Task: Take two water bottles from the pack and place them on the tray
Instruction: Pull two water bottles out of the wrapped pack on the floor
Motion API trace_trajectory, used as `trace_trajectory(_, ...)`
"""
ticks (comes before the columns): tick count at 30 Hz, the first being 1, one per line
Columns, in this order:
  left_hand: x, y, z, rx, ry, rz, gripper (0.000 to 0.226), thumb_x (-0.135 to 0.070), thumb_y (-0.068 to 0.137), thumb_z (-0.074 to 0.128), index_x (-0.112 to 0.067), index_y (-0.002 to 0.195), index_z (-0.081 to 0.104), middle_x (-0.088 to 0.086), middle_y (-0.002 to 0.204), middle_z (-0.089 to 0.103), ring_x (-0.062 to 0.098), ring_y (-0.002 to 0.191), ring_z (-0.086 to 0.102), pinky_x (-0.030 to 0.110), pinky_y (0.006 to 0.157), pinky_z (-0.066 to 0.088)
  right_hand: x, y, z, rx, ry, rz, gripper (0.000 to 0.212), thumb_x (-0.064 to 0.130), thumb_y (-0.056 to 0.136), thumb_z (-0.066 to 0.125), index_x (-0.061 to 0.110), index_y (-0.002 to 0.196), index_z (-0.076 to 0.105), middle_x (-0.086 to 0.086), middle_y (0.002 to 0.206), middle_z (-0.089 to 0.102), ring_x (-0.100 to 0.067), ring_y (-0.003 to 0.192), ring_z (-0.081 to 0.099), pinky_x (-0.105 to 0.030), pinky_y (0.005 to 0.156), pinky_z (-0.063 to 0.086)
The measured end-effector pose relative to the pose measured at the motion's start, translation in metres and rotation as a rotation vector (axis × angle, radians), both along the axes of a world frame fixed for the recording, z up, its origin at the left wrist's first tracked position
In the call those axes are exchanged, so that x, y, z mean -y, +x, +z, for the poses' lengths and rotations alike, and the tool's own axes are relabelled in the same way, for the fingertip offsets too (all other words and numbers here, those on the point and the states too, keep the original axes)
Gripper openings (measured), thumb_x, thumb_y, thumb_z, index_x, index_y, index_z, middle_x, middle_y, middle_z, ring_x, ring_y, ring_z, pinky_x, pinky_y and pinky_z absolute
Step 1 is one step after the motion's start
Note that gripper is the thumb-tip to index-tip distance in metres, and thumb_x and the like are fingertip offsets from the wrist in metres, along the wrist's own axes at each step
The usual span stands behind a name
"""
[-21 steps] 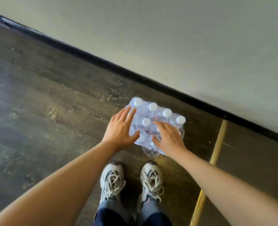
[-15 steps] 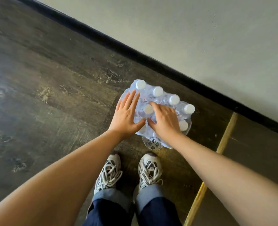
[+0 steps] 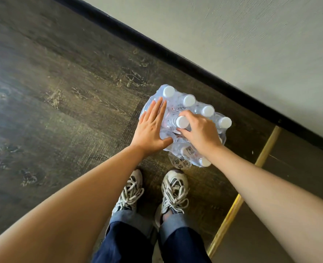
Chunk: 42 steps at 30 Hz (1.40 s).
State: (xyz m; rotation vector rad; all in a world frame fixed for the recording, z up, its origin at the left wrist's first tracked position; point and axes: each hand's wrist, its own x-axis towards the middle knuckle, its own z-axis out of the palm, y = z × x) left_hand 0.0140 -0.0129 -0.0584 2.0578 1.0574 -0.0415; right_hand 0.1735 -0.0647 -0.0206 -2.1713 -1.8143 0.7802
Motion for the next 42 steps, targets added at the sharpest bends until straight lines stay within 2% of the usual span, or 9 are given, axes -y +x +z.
trace_trajectory(8, -0.008, 0.007, 0.033, 0.121, -0.06, -0.03, 0.103, -0.056, 0.067, 0.066, -0.027, 0.144, 0.004, 0.009, 0.158, 0.006, 0.024, 0.146, 0.0, 0.048, 0.119, 0.007, -0.005, 0.03, 0.114, -0.035, 0.276, 0.042, 0.036, 0.03, 0.071, 0.077, 0.006, 0.094, 0.064, -0.009, 0.087, 0.075, -0.022, 0.077, 0.069, -0.023, 0.069, 0.05)
trace_trajectory(11, -0.007, 0.022, 0.058, 0.358, -0.046, 0.061, 0.097, -0.056, 0.061, 0.072, -0.026, 0.14, 0.025, 0.002, 0.147, 0.035, 0.015, 0.138, 0.028, 0.027, 0.115, 0.019, -0.019, 0.037, 0.141, -0.13, 0.348, -0.038, 0.032, 0.033, 0.074, 0.071, 0.006, 0.09, 0.063, -0.003, 0.083, 0.071, -0.016, 0.074, 0.064, -0.021, 0.068, 0.048)
trace_trajectory(13, -0.006, 0.029, 0.071, 0.459, -0.11, 0.183, 0.085, -0.054, 0.059, 0.075, -0.029, 0.13, 0.036, -0.019, 0.125, 0.048, -0.002, 0.115, 0.046, 0.006, 0.098, 0.03, -0.027, 0.037, 0.151, -0.219, 0.342, -0.085, 0.031, 0.032, 0.073, 0.069, 0.007, 0.091, 0.062, 0.003, 0.082, 0.066, -0.013, 0.074, 0.063, -0.021, 0.067, 0.051)
trace_trajectory(18, -0.008, 0.022, 0.08, 0.304, -0.119, 0.29, 0.066, -0.052, 0.053, 0.074, -0.04, 0.109, 0.042, -0.026, 0.085, 0.055, -0.008, 0.078, 0.052, 0.007, 0.067, 0.037, -0.035, 0.033, 0.143, -0.377, 0.233, -0.162, 0.044, 0.038, 0.075, 0.066, 0.01, 0.107, 0.055, 0.008, 0.095, 0.062, -0.008, 0.087, 0.067, -0.026, 0.076, 0.058)
trace_trajectory(22, -0.007, 0.009, 0.079, 0.226, -0.121, 0.283, 0.062, -0.05, 0.052, 0.074, -0.04, 0.105, 0.043, -0.024, 0.079, 0.056, 0.0, 0.073, 0.054, 0.012, 0.064, 0.038, -0.019, 0.033, 0.11, -0.514, 0.112, -0.269, 0.068, 0.066, 0.075, 0.046, 0.013, 0.117, 0.048, 0.004, 0.106, 0.061, -0.008, 0.097, 0.063, -0.021, 0.084, 0.052)
trace_trajectory(24, -0.006, 0.004, 0.076, 0.231, -0.139, 0.317, 0.063, -0.047, 0.052, 0.075, -0.039, 0.107, 0.044, -0.022, 0.085, 0.059, 0.003, 0.078, 0.057, 0.017, 0.068, 0.042, -0.001, 0.033, 0.081, -0.43, 0.064, -0.299, 0.054, 0.056, 0.085, 0.034, 0.015, 0.117, 0.049, 0.003, 0.106, 0.063, -0.013, 0.099, 0.062, -0.026, 0.081, 0.05)
trace_trajectory(29, -0.011, 0.005, 0.076, 0.297, -0.153, 0.396, 0.067, -0.043, 0.054, 0.077, -0.039, 0.112, 0.044, -0.023, 0.092, 0.061, -0.002, 0.089, 0.058, 0.013, 0.074, 0.047, 0.023, 0.01, 0.0, 0.054, -0.275, -0.166, 0.044, 0.032, 0.09, 0.052, 0.019, 0.13, 0.038, -0.011, 0.127, 0.057, -0.03, 0.115, 0.054, -0.044, 0.089, 0.047)
trace_trajectory(35, -0.017, 0.01, 0.083, 0.277, -0.144, 0.405, 0.069, -0.04, 0.056, 0.081, -0.026, 0.114, 0.047, -0.012, 0.099, 0.064, 0.008, 0.091, 0.062, 0.028, 0.08, 0.052, 0.018, 0.0, -0.028, 0.164, -0.275, -0.144, 0.045, 0.015, 0.089, 0.055, 0.009, 0.131, 0.039, -0.018, 0.129, 0.053, -0.033, 0.12, 0.046, -0.039, 0.097, 0.043)
trace_trajectory(42, -0.004, 0.01, 0.097, 0.213, -0.197, 0.348, 0.063, -0.041, 0.055, 0.08, -0.031, 0.107, 0.046, -0.011, 0.095, 0.066, 0.009, 0.087, 0.064, 0.033, 0.077, 0.055, 0.034, 0.025, 0.05, 0.052, -0.092, -0.137, 0.032, 0.014, 0.084, 0.063, 0.004, 0.113, 0.055, -0.017, 0.113, 0.06, -0.029, 0.107, 0.054, -0.037, 0.085, 0.048)
